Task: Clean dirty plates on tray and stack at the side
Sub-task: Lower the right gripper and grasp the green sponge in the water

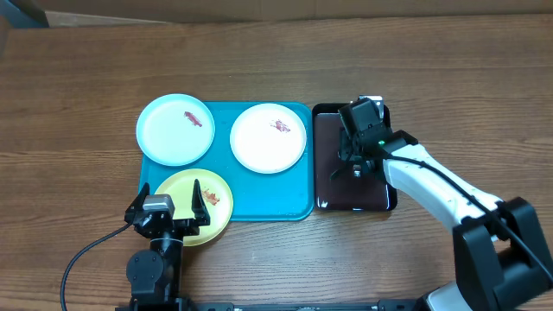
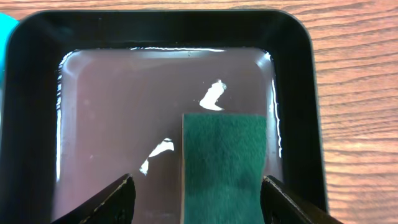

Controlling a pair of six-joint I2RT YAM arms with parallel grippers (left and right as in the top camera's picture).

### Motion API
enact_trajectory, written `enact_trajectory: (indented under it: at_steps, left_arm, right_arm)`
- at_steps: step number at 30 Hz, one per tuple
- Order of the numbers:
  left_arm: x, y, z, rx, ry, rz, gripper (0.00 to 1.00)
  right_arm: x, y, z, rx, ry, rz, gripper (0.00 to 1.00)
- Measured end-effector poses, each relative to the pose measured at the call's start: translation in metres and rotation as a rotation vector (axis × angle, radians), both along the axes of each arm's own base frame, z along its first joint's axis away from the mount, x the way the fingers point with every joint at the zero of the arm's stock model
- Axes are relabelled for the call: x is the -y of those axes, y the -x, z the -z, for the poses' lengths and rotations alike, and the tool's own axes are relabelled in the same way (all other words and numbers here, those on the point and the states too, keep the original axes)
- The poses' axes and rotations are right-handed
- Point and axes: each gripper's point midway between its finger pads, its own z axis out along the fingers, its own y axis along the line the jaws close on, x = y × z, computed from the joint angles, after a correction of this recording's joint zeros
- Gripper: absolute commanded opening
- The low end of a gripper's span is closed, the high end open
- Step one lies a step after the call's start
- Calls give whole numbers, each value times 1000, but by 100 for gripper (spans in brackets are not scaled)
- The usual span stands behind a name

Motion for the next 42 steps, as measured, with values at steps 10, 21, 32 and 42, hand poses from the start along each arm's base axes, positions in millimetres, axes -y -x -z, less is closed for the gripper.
enact_trajectory:
  at_steps: [10,21,32,42]
  left_arm:
    - [0,0,0,0,0,0,100]
    - [0,0,0,0,0,0,100]
    - [0,0,0,0,0,0,100]
    - [0,0,0,0,0,0,100]
  right_arm:
    - [12,-4,12,-4,52,40,66]
    - [25,1,17,-44,2,134,66]
    - [22,4,32,-82,-9,133,71]
    - [15,4,38,-103,-28,90,61]
